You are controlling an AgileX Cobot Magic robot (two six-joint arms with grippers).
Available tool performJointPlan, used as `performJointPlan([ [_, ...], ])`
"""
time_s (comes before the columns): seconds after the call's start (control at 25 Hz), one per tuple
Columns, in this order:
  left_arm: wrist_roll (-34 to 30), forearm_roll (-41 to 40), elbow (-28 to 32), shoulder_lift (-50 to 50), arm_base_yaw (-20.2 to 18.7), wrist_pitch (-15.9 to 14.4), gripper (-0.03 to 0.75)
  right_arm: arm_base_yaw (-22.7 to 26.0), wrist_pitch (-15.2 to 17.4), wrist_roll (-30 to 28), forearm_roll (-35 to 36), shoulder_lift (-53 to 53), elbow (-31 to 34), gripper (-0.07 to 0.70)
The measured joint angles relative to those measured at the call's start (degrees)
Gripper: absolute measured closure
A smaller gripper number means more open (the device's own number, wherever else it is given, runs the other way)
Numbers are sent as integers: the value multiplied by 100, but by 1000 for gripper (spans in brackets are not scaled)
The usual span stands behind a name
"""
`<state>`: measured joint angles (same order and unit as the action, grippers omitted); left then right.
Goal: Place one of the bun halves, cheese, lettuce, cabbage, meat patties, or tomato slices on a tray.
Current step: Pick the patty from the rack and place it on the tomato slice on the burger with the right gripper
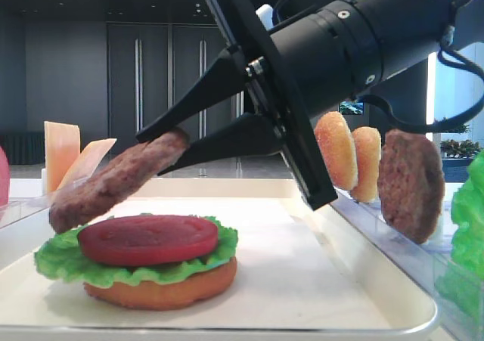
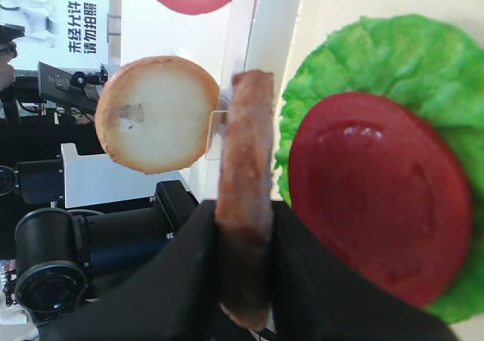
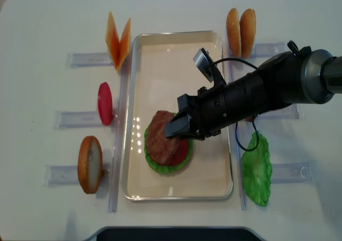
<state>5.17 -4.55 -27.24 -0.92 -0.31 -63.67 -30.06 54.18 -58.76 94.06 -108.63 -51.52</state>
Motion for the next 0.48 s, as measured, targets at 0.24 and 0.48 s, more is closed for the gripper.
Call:
performJointPlan([
  [0.24,0,0,0,0,0,0,715,0,-6,0,-41,0,0,459],
  [0.48,0,0,0,0,0,0,715,30,-52,0,-74,0,0,301],
])
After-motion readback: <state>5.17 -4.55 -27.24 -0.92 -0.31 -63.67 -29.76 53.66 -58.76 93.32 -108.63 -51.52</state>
